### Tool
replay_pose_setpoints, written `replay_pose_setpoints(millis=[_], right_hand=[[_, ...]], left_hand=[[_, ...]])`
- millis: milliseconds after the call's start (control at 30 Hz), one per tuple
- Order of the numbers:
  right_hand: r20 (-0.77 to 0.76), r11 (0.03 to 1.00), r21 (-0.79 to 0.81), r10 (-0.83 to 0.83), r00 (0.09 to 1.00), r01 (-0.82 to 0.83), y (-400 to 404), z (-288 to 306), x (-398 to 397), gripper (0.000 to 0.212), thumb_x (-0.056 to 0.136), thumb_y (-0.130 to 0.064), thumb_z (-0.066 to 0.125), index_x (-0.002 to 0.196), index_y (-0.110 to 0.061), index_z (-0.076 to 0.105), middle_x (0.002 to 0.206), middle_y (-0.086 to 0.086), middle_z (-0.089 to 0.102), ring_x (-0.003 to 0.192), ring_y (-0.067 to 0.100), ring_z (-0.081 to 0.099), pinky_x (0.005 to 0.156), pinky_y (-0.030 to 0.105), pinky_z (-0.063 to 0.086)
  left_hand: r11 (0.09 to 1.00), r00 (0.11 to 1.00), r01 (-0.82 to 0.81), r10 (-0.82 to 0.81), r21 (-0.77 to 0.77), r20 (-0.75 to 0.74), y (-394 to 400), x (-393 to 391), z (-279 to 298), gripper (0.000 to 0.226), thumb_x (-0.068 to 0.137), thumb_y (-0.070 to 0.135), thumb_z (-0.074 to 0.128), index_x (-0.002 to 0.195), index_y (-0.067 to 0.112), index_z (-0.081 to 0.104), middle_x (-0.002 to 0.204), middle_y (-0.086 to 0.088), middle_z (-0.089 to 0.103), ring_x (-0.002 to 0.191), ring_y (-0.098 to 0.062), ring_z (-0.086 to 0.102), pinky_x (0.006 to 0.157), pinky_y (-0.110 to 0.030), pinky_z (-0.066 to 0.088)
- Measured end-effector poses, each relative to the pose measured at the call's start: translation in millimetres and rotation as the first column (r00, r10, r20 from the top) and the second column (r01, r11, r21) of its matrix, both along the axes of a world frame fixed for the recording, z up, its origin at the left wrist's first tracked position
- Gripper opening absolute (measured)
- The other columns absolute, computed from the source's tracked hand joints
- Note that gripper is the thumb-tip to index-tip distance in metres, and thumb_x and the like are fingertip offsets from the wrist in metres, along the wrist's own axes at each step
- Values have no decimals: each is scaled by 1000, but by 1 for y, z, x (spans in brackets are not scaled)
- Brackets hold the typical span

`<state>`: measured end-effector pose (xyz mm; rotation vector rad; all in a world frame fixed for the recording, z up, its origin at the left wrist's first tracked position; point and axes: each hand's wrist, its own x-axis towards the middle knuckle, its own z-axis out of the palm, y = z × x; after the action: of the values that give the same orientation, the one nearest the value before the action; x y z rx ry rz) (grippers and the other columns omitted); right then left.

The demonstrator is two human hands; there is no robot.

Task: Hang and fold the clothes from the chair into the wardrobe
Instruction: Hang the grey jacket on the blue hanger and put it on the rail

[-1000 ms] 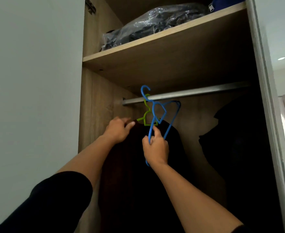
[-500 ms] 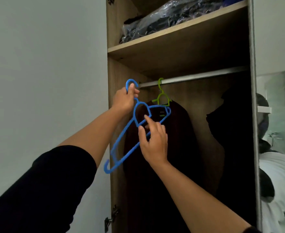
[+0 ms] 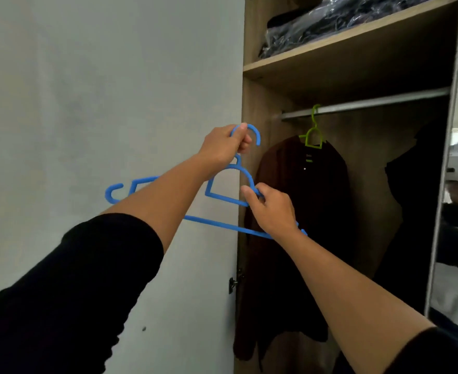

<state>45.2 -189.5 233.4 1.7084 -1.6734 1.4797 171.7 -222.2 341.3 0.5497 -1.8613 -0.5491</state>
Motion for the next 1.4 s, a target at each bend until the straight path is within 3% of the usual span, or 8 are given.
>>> replay_pose_setpoints(millis=[133, 333, 533, 800, 967, 1100, 1200, 1400], right_hand=[[-63, 999, 35, -39, 997, 42, 16, 13, 25, 52, 92, -57, 41, 71, -12, 57, 57, -1, 51, 65, 23, 55, 56, 30, 35], [-100, 994, 61, 101, 990, -95, 53, 15, 54, 50, 92, -55, 42, 65, -15, 53, 54, -4, 43, 56, 16, 44, 48, 26, 28], [-99, 935, 110, 349, 932, -338, 106, -14, 97, 40, 93, -49, 47, 67, -20, 55, 57, -7, 47, 59, 16, 46, 54, 28, 31], [-49, 735, 183, 671, 740, -653, 184, -25, 213, 29, 94, -37, 48, 81, -13, 59, 67, -3, 54, 71, 21, 53, 63, 30, 38], [-87, 645, 200, 761, 642, -737, 239, -17, 280, 26, 95, -38, 47, 81, -17, 55, 64, -9, 49, 66, 17, 49, 62, 32, 40], [-81, 576, 195, 816, 572, -794, 284, -23, 345, 25, 95, -37, 49, 84, -16, 56, 65, -8, 49, 64, 14, 48, 62, 31, 42], [-46, 523, 206, 849, 526, -827, 319, -38, 399, 24, 95, -36, 50, 88, -14, 57, 72, -2, 54, 67, 16, 51, 65, 33, 48], [16, 547, 219, 826, 563, -808, 367, -63, 476, 28, 95, -38, 49, 92, -12, 58, 79, 2, 58, 73, 21, 56, 66, 33, 46]], left_hand=[[986, 963, -166, 166, -15, 213, 27, 54, -10, 31, 98, 38, 43, 97, 15, 65, 91, 5, 64, 82, -8, 62, 74, -17, 46], [895, 761, -440, 415, -73, 500, 84, 135, -40, 20, 91, 38, 57, 91, 21, 68, 84, 5, 65, 81, -9, 59, 74, -20, 41], [756, 644, -653, 589, -50, 488, 175, 188, -83, 21, 94, 34, 53, 99, 20, 68, 87, 6, 61, 82, -11, 52, 66, -17, 38], [534, 435, -844, 742, -58, 510, 312, 279, -98, 24, 95, 32, 51, 103, 16, 68, 90, 4, 60, 84, -12, 51, 62, -12, 35], [422, 328, -903, 796, -79, 509, 386, 339, -96, 24, 95, 33, 52, 101, 16, 67, 89, 5, 61, 84, -12, 52, 69, -20, 37], [331, 247, -940, 822, -78, 514, 446, 394, -101, 23, 94, 32, 53, 101, 16, 67, 87, 6, 61, 74, -7, 52, 62, -13, 36], [254, 169, -964, 822, -84, 544, 489, 436, -107, 25, 94, 30, 54, 107, 14, 67, 94, 2, 65, 85, -14, 56, 69, -16, 41], [56, 7, -994, 898, -98, 440, 552, 521, -121, 21, 93, 19, 53, 110, 16, 66, 110, 0, 67, 103, -15, 61, 81, -15, 36]])
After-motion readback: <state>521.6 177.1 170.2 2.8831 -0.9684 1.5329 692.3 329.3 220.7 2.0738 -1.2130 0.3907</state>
